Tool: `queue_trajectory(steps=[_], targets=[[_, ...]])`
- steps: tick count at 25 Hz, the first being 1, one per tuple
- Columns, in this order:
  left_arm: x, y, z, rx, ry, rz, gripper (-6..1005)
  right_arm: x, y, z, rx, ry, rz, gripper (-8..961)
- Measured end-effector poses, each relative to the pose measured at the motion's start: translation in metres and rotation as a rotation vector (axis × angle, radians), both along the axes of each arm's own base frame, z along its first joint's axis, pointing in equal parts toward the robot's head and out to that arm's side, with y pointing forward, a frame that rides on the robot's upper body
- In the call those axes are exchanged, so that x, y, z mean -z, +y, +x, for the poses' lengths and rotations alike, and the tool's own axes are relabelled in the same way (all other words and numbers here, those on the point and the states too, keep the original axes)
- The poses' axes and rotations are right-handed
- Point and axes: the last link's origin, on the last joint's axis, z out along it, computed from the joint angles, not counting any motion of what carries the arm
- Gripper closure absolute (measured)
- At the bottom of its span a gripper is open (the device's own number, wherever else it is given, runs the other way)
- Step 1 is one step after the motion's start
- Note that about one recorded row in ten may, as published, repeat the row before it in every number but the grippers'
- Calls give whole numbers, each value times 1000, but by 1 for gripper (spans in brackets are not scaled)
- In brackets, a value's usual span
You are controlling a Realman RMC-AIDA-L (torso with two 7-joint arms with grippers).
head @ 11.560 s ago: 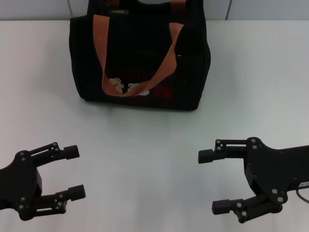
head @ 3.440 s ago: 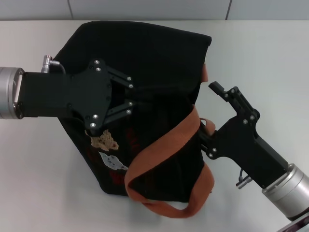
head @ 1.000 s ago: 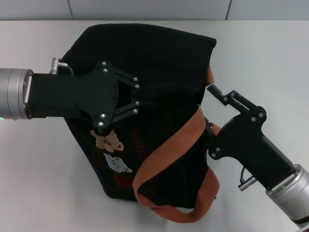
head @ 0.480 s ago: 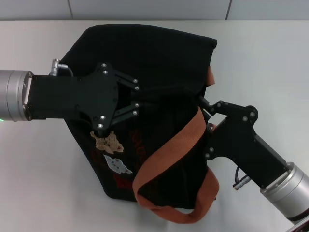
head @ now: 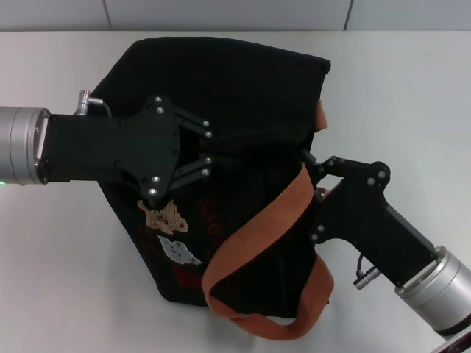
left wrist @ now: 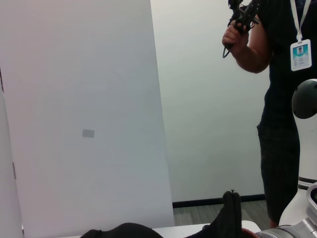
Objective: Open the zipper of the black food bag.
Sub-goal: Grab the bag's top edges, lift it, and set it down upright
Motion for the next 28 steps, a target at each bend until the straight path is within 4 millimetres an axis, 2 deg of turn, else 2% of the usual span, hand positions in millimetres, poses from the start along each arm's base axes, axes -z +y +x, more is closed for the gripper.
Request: queue_trajectory(steps=[7, 28], targets=[[0, 0, 0, 1, 0, 0, 901, 1, 1, 1, 5, -8, -5, 955], [-6, 0, -5, -32, -28, 35, 900, 4, 0, 4, 23, -28, -15, 954]])
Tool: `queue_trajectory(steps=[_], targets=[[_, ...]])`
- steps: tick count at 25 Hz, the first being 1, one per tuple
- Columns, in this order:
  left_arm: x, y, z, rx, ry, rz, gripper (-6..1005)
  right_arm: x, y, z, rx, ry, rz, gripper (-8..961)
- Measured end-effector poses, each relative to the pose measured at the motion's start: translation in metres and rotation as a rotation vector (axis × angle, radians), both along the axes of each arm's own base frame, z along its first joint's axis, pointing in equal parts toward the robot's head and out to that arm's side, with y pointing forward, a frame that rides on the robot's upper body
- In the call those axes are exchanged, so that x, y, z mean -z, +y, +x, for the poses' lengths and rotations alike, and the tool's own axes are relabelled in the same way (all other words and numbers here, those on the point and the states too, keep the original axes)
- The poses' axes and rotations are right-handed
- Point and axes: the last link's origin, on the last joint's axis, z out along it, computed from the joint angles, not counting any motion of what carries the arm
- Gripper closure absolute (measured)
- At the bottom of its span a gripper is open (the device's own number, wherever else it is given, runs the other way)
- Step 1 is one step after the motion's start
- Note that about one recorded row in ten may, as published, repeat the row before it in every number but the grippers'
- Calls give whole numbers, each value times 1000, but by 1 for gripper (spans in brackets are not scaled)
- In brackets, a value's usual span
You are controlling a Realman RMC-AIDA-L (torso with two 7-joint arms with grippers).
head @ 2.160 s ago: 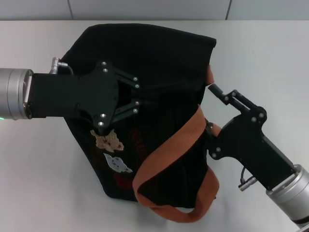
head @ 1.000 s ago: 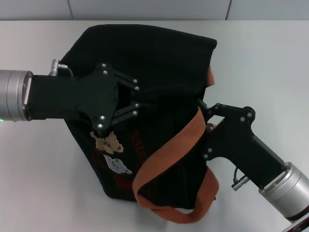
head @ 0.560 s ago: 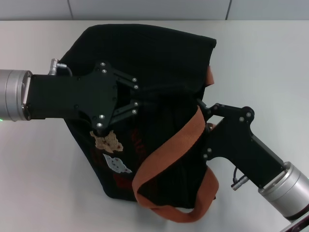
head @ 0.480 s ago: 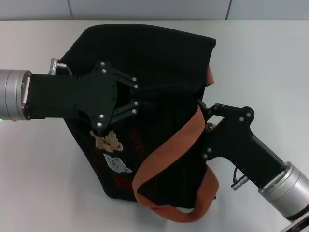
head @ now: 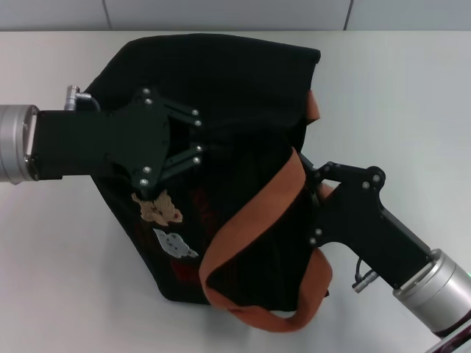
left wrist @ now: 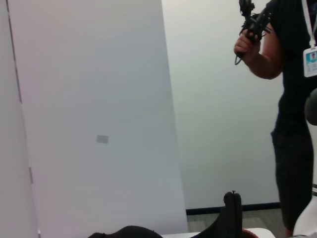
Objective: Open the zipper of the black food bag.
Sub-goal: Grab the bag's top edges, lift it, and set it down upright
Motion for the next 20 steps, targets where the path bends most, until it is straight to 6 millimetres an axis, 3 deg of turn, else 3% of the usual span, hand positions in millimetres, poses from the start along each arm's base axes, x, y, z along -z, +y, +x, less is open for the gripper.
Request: queue_trajectory(steps=[20], targets=[[-23, -16, -43, -146, -50, 143, 900, 4, -6, 16, 61, -53, -15, 953]])
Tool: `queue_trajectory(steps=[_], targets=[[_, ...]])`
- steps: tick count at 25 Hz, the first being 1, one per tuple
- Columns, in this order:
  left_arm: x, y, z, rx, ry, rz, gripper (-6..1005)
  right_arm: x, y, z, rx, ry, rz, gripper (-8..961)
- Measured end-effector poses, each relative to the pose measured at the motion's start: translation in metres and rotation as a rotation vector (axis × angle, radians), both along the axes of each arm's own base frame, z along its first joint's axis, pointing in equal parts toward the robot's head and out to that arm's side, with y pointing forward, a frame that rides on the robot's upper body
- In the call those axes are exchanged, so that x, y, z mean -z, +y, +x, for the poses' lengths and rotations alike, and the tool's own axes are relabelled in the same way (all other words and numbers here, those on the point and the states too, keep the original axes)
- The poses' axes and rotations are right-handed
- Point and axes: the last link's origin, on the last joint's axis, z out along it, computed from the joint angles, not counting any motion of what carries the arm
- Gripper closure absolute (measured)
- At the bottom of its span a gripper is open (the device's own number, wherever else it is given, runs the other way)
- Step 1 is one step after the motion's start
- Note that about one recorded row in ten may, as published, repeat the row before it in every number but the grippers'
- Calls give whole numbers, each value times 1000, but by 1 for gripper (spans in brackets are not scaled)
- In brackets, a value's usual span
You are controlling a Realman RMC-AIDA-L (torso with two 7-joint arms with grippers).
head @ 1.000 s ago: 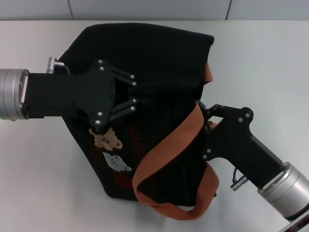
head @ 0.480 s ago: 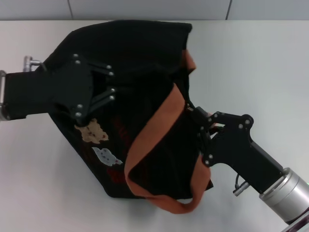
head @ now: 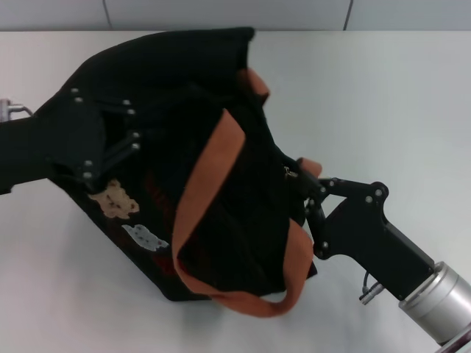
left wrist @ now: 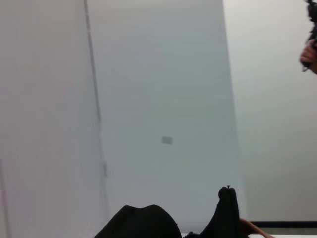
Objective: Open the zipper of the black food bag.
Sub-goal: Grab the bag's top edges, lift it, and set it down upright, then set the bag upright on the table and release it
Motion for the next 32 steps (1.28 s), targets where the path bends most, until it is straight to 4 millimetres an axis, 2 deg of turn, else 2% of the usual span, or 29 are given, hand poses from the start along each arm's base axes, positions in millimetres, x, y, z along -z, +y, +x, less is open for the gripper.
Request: queue_trajectory(steps=[9, 20, 24, 31, 32], targets=[[-10, -7, -24, -81, -32, 48, 900, -2, -4, 8, 18, -10, 8, 953], [-12, -16, -35, -113, -29, 52, 904, -8, -3, 6, 24, 56, -19, 952], [-11, -18, -37, -120, -28, 57, 901, -18, 0, 5, 54, 173, -33, 952], [-1, -30, -52, -189, -57, 59, 897, -45, 18, 12, 161, 453, -116, 952], [3, -31, -53, -208, -76, 53, 896, -47, 21, 14, 173, 481, -134, 911]])
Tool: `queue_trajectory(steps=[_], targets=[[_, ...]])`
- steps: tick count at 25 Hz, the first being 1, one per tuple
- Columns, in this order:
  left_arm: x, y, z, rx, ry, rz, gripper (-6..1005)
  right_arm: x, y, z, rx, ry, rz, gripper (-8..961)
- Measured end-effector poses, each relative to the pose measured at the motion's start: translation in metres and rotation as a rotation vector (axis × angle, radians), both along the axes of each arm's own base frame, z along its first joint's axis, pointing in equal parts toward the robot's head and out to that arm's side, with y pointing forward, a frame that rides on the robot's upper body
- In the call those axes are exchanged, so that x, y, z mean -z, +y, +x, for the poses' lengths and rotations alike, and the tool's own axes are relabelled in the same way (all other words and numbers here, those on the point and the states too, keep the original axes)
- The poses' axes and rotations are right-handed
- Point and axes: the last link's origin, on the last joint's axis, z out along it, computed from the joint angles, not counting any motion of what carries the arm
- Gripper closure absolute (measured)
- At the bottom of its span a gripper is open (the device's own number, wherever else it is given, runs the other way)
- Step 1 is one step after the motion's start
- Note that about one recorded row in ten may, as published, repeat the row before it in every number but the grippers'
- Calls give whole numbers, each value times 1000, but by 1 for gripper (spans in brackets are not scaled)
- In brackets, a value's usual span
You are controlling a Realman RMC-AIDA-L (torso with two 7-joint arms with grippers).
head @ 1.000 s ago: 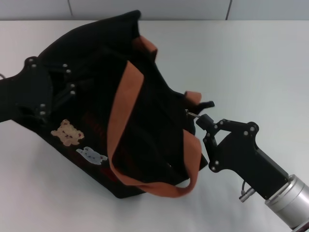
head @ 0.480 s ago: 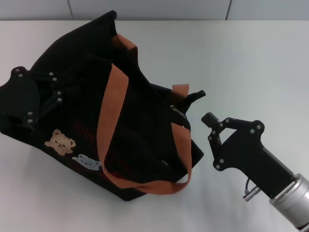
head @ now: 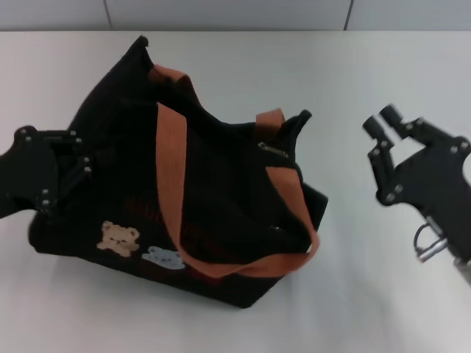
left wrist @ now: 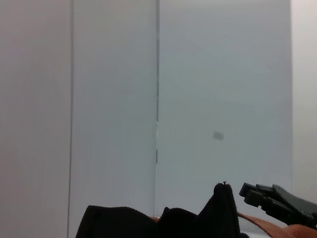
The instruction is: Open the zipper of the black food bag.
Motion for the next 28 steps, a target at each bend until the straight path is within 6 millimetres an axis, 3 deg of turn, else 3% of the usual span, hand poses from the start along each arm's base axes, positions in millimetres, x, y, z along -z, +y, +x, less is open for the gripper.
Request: queue_trajectory(steps=[5, 12, 16, 18, 23, 28], targets=[[15, -5, 1, -38, -78, 47, 869, -13, 17, 4, 51, 149, -73, 716], [-39, -31, -19, -96, -254, 298, 704, -35, 25, 15, 69, 287, -146, 495], [-52, -40, -28, -72, -139, 132, 492, -58, 31, 20, 9, 333, -358, 389], [-43, -42, -26, -16, -53, -2, 401, -66, 32, 11, -84, 222, -582, 336], [-22, -47, -15, 92, 63, -248, 213, -68, 23, -4, -219, 92, -822, 311], [-16, -47, -12, 105, 67, -271, 167, -68, -1, -19, -445, -5, -1003, 180]])
